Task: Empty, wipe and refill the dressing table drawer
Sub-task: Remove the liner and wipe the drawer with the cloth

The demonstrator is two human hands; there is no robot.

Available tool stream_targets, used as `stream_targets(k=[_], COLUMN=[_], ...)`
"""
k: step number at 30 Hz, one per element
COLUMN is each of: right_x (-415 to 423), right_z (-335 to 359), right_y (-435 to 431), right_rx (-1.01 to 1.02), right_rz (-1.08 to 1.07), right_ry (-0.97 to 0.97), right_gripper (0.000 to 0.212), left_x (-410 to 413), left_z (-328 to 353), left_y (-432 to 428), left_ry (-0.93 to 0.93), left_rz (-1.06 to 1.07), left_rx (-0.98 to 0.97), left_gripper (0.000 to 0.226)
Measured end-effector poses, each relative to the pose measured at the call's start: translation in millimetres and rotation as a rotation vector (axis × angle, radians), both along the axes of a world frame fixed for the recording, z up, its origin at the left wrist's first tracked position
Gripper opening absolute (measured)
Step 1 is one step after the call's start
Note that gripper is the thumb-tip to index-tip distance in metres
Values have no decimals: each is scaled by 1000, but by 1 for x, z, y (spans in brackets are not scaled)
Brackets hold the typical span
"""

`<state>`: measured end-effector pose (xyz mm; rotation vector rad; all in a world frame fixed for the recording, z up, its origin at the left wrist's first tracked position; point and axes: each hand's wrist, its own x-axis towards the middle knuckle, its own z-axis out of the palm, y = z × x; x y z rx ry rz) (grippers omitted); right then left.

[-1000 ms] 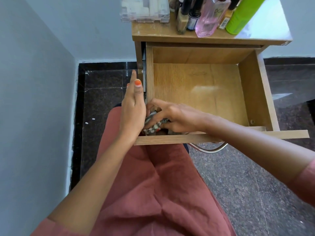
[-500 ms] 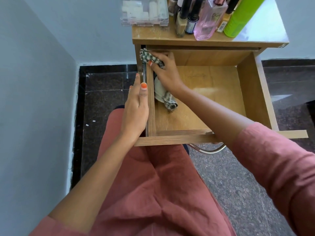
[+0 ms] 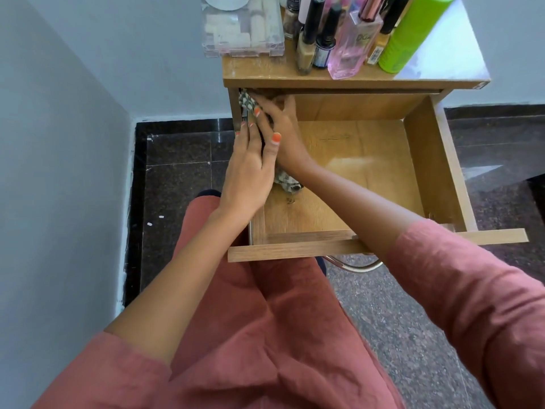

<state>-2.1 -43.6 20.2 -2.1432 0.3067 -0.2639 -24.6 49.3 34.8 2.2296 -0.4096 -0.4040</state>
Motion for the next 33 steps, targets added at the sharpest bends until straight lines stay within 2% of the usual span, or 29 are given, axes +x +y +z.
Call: stream_targets(k=[5,7,10,15,19,22,27,33], right_x=[0,0,-4,-23,-37,-37,-35,-43], right_z=[2,0,-2,4,4,2,-4,5], right_y=[0,-4,-18,-66,-108,-109,-96,-129], right_rx=[-194,-339,-414,-452,-456,-445,-508,-509], right_rz=[-63,-158,-254,-471,-627,-630,-476,-698], right_ry=[1,-18,37,193,266,253,201,339], right_gripper=[35,32,28,28,29,31,37,39], left_x=[2,3,3,1,-1,-2,-1,-1], left_z=[-10,-12,-14,-14,-15,-16,-17,-17], left_y=[0,2,4,4,3,3,3,3], left_ry=[-221,-261,-279,-267,-268,-275,-295,-297], left_rz=[-81,-116,-139,-134,-118,-111,-116,-111], left_rx=[264,296,302,286,271,273,284,281], left_gripper=[66,67,69,75,69,69,69,68])
